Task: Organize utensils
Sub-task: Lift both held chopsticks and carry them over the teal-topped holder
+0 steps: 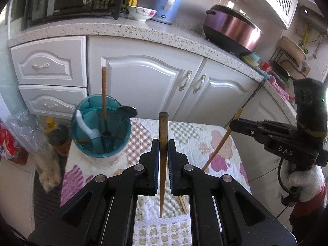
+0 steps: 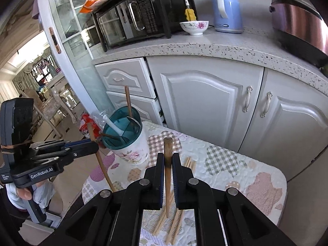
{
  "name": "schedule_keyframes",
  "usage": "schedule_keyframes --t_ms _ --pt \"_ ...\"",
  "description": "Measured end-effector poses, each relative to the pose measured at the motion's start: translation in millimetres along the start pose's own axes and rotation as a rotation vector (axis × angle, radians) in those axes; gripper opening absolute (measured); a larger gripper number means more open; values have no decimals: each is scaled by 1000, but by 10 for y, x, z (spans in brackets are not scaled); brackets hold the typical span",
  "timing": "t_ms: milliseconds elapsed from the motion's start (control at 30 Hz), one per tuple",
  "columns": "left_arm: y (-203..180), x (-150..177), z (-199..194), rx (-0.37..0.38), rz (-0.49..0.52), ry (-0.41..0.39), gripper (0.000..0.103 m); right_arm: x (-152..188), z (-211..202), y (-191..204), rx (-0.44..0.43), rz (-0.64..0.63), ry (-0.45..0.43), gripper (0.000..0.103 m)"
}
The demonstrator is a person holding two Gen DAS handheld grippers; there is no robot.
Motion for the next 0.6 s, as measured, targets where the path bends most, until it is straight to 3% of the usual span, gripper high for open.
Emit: schedule_keyframes --t_ms 267,600 --pt "222 -318 -438 4 -40 -78 7 -263 -178 222 -47 -51 -37 7" --pt "471 -906 -797 -118 -33 -243 7 -810 -327 619 -131 -103 -128 7"
Point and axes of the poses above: each gripper's, at about its wrist camera, not at the fingertips, and z roughly the way its jaws point, y to its left, x to its underside, the point moved 1 cm from there along z, roughly the way its jaws point
